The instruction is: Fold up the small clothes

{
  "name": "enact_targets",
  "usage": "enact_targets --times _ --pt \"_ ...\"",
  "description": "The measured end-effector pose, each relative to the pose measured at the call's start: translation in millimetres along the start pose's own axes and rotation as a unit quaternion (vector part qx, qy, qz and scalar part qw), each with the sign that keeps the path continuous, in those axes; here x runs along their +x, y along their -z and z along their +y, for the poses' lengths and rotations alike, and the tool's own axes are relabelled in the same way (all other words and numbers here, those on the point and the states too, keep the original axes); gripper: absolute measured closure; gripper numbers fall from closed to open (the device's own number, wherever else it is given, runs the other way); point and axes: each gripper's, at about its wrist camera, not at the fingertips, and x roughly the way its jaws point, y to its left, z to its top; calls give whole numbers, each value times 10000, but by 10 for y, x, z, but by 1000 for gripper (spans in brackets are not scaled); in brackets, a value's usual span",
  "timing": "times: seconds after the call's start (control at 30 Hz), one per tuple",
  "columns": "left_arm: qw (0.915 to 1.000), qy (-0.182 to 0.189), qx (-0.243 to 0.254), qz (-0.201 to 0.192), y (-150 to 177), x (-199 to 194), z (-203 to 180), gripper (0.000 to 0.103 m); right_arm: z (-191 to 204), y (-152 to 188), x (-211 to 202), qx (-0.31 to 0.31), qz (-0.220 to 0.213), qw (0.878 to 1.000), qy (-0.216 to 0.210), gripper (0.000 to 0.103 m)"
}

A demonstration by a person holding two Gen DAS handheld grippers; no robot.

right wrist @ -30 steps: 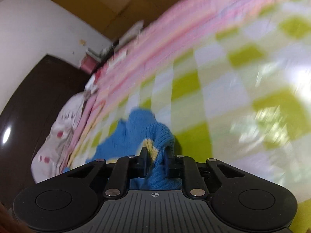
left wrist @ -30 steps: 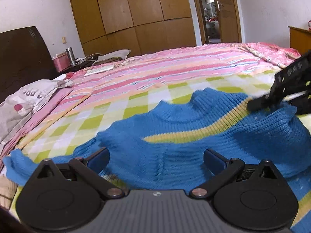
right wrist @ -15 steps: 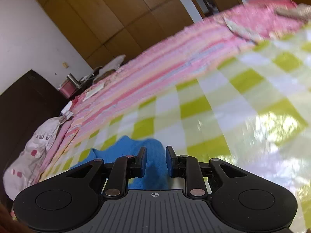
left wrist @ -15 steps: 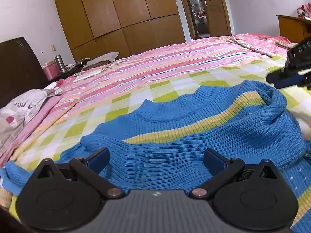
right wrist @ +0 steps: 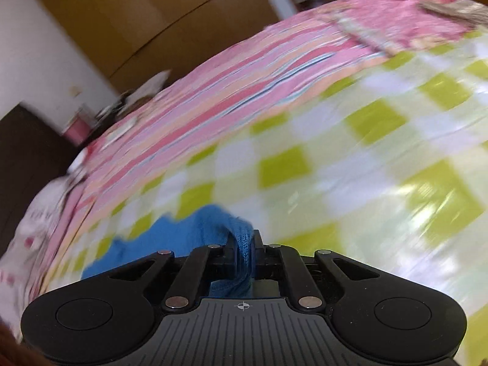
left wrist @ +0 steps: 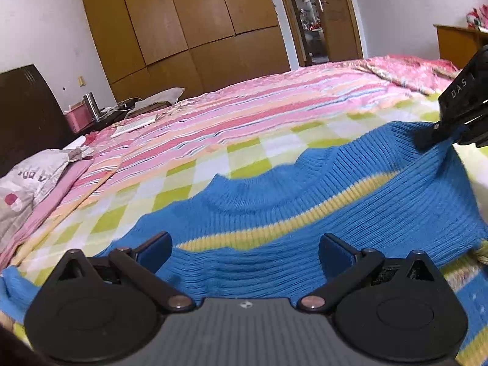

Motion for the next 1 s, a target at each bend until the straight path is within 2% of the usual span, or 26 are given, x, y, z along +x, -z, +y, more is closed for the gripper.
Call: enact_targets --times 0.1,0.13,0.2,0.37,0.43,0.53,0.57,0.63,0.73,0.8,1.0 --pt "9998 21 -42 205 -49 98 -48 0 58 -69 30 -192 -117 9991 355 93" --pt "9997 17 -17 233 -42 97 -53 0 96 -58 43 -266 -114 9989 372 89" --pt "9998 -9 104 191 0 34 -33 0 155 -19 29 -415 -93 9985 357 89" --pt "9992 -213 319 138 154 -157 178 0 210 177 -338 -996 -532 9922 521 82" --pt "9991 -317 233 150 204 -198 294 0 241 316 -490 -1320 -545 9889 404 82" --pt "9985 -498 15 208 240 -192 423 0 281 530 -524 -1603 -217 9867 134 82" --pt "9980 -564 -63 262 257 -174 460 0 296 600 -478 -1727 -75 9848 144 82" --pt "9967 -722 -128 348 305 -146 515 0 304 691 -347 -1936 136 9794 559 84" --pt "9955 -847 -136 400 379 -188 609 0 298 677 -277 -2127 34 9718 1016 81" --pt "9949 -912 -174 388 388 -250 693 0 300 603 -299 -2036 29 9720 1177 81" --pt "9918 -1066 -554 430 469 -444 1039 0 429 662 -558 -2216 -273 9693 1032 80"
